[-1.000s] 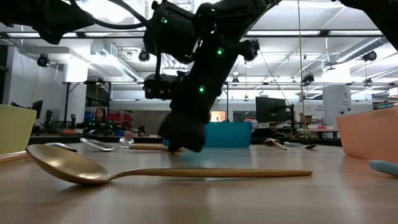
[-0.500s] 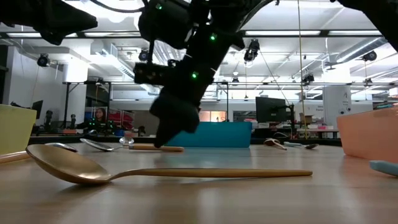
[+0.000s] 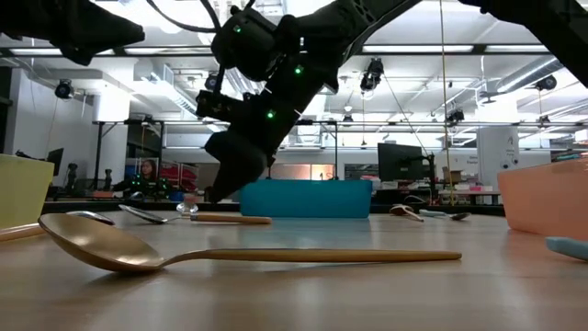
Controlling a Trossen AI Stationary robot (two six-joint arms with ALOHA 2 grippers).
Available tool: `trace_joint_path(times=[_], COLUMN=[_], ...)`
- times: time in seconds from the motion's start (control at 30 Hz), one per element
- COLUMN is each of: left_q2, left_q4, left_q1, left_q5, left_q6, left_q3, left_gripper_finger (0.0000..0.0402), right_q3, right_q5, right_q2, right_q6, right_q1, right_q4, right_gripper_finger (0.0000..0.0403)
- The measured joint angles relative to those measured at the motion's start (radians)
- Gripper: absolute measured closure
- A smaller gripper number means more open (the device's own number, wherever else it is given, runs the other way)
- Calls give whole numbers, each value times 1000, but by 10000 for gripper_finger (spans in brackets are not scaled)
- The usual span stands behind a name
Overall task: Sort silverware by color (type)
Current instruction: Put the orange spoon into the orange bin
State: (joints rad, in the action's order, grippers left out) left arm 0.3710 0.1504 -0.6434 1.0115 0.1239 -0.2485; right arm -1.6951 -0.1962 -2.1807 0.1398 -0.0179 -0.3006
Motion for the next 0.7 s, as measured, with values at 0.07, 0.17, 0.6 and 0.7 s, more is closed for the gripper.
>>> trace_joint_path(times=[0.07,0.17,0.6,0.7], left_q2=[0,-2,-4,-3], left_q4=[14,62,221,220], left_q1=[0,0,0,0], left_q5=[1,1,2,1], left_q6=[32,102,318,308], left_q3=[0,0,0,-1], left_gripper_finger=[327,327,327,327], right_q3=[0,0,14,15], right_q5=[3,7,66,68], right_q2=[0,0,-73,-96], right_q6=[3,3,17,10], right_q1=[-1,-2,22,31], right_q4=[1,6,254,260], right_gripper_finger=[333,297,223,230])
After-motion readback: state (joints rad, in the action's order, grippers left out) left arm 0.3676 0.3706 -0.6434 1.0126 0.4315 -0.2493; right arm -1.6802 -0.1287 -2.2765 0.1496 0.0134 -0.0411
